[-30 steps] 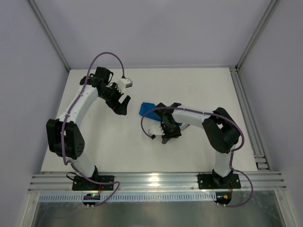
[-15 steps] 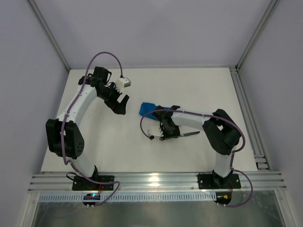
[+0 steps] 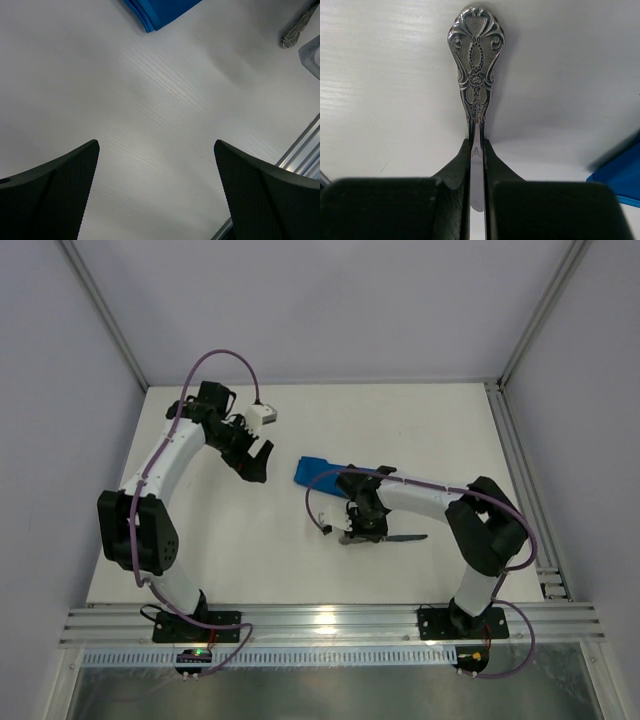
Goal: Fold the napkin into a case and place the utensils inside
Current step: Pick up the knife from the center of the board, then insert the knife into the folded napkin.
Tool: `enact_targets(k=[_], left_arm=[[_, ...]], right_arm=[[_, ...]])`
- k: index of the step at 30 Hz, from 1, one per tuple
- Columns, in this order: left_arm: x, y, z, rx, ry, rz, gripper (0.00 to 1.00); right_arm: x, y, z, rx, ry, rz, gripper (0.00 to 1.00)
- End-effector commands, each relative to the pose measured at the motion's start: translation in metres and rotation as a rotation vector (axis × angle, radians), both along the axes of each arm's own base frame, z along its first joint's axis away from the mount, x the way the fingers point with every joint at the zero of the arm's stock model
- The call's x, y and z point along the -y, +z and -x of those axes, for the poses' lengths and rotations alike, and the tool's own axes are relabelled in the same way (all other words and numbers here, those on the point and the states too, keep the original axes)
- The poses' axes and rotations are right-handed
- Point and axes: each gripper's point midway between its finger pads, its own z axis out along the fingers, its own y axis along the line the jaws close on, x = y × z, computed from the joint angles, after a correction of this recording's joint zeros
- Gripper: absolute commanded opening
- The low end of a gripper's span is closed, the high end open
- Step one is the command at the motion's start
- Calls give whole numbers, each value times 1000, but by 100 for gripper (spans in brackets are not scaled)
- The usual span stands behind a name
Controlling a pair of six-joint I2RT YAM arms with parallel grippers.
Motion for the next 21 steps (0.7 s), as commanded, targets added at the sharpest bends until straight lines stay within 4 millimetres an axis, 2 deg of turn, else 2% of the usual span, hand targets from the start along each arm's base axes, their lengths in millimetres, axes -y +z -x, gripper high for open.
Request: enact_targets(k=[1,12,14,18,21], left_arm=[[2,1,0,-12,-12,22,99],[5,-2,-2,-29,-13,33,99],[5,-2,-1,-33,-13,36,99],[9,-3,-2,-47,-17,55,99],[18,-6,-2,-80,-20,103,99]], right_arm=[[-4,17,-5,28,-56,-90,4],[18,33,-32,97,-157,-101,4],[17,40,-41,123,-175,-124,4],[28,52,-62,158,-241,-138,4],[28,62,-77,185,-253,-145,4]])
